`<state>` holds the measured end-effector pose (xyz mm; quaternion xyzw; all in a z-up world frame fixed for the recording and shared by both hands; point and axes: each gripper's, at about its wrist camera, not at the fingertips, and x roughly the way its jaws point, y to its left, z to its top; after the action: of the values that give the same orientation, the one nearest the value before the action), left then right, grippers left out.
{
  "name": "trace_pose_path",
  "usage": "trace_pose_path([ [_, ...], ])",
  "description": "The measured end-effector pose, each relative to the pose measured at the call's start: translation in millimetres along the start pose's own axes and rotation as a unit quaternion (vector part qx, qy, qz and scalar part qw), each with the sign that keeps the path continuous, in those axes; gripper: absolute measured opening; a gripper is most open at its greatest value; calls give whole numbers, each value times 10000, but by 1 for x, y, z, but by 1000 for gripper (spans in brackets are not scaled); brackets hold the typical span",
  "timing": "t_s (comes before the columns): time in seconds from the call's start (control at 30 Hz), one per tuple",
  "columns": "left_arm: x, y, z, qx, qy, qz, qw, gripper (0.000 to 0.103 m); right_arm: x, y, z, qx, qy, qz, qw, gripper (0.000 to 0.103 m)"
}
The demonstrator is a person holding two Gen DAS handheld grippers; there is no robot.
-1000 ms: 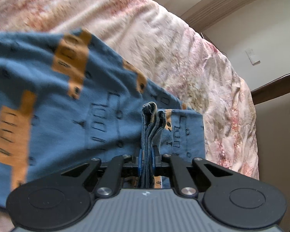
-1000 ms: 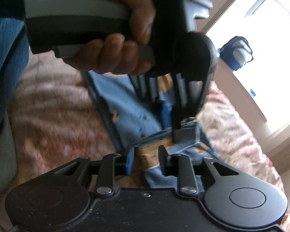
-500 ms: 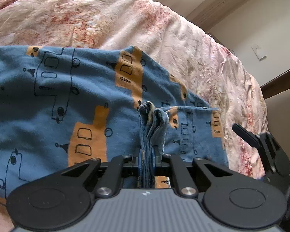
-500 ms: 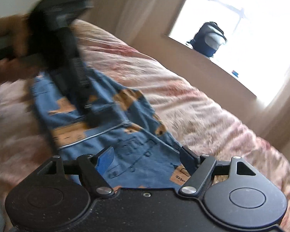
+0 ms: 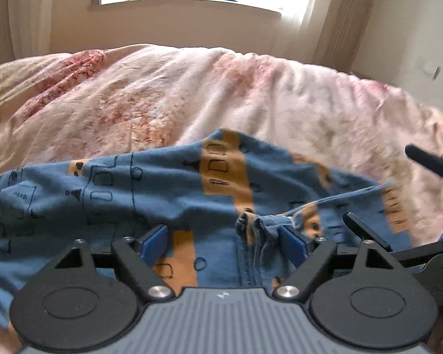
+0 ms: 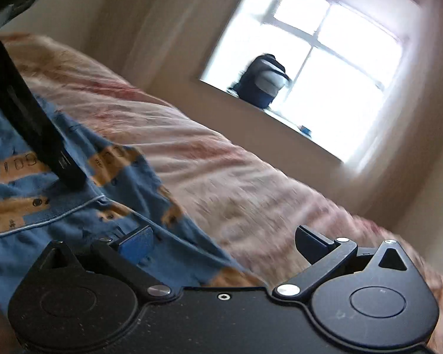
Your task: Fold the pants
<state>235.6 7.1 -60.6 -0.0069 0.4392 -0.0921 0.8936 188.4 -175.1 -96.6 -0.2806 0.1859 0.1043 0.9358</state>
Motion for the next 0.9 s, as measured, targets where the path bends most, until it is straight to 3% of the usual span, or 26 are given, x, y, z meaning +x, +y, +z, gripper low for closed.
trace_pose_path([
  [0.07, 3, -1, -2, 130, 45, 116, 9998, 87, 10, 9, -5, -492, 102, -152, 9986, 102],
  [0.13, 2, -1, -2, 156, 57, 150, 9997, 87, 15, 1, -14, -732, 171, -642, 9951, 102],
  [0.23, 4, 0, -2, 116, 44, 70, 9999, 88, 23, -40, -29, -304, 753, -1393, 9869, 102],
  [0.3, 2, 2, -3, 117, -22, -2, 9999, 89, 30, -66, -40, -7, 1333, -2017, 9703, 102],
  [0.33, 0, 2, -4, 125, -45, -28, 9999, 88, 27, -79, -41, 218, 1440, -2053, 9678, 101],
  [0.4, -9, 1, -4, 130, -59, -42, 9999, 91, 10, -92, -34, 707, 1292, -1749, 9735, 98],
  [0.5, -27, -3, -9, 238, -8, -202, 9995, 97, -25, -86, -14, 933, 758, -795, 9896, 102],
  [0.6, -42, -12, -20, 503, -16, -276, 9984, 101, -49, -46, -5, 152, 583, -130, 9981, 102],
  [0.67, -44, -21, -27, 817, 129, -96, 9965, 101, -56, -13, -8, -742, 733, 188, 9944, 102],
  [0.73, -39, -27, -36, 1134, 386, 381, 9921, 102, -59, 12, -19, -1672, 976, 128, 9810, 102],
  [0.8, -40, -21, -41, 1085, 377, 571, 9917, 103, -61, 17, -26, -2102, 1006, -209, 9722, 102],
  [0.9, -43, 3, -37, 290, 621, 295, 9972, 103, -54, -1, -30, -1953, 1461, -762, 9668, 102],
])
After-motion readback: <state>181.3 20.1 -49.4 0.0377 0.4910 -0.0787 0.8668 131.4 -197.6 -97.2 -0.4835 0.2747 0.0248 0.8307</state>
